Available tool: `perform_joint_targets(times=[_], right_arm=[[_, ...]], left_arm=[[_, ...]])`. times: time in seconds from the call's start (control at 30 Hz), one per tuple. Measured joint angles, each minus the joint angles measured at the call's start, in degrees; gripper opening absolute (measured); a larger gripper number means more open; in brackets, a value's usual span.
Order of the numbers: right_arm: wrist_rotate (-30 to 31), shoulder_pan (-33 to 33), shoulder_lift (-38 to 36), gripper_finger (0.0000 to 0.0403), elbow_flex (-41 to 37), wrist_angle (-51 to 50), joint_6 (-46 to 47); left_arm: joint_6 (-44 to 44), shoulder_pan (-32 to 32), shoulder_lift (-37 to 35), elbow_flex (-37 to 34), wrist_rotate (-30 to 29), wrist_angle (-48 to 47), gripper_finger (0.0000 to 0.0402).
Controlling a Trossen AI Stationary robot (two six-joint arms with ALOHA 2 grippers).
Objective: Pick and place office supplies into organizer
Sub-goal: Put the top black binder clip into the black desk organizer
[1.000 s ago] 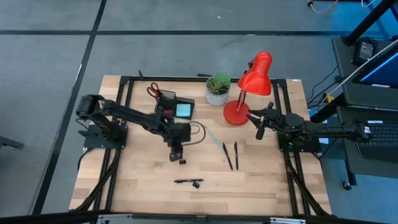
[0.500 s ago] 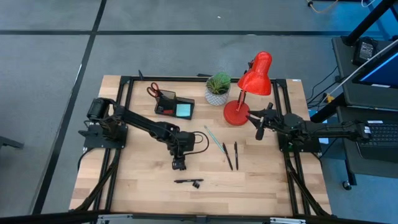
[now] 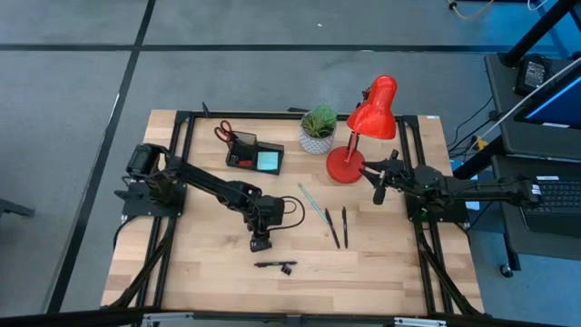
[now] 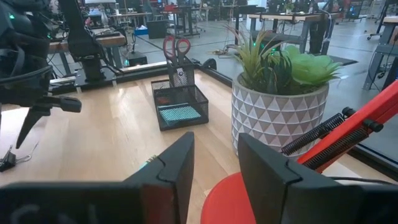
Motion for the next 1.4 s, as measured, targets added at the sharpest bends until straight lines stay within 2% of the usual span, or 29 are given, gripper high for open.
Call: perform_joint_targets(times=[0.33, 0.57, 0.83, 1.03, 1.2, 1.4], right_arm=[[0.0, 0.0, 0.0, 0.0127, 0.0, -0.3, 0.0], [0.0, 0.0, 0.0, 0.0127, 0.0, -0.4, 0.0], [0.0, 0.0, 0.0, 0.0127, 0.0, -0.4, 0.0], [0.0, 0.0, 0.0, 0.0127, 0.0, -0.4, -0.1], [0.0, 0.0, 0.0, 0.0127, 0.0, -0.5, -0.1], [0.0, 0.0, 0.0, 0.0127, 0.0, -0.5, -0.4]], left_arm=[[0.5, 0.0, 3.6, 0.0, 1.7, 2.3, 0.0109], [0.8, 0.1, 3.1, 0.0, 2.2, -0.1, 0.0070], [5.7, 0.1, 3.1, 0.0, 2.5, 0.0, 0.0008], [7.9, 0.2, 2.8, 0.0, 2.2, -0.5, 0.0004], [8.5, 1.8, -1.1, 0.0, -3.1, -7.5, 0.0003], [11.2, 5.0, -11.4, 0.0, -19.1, -17.6, 0.0003]])
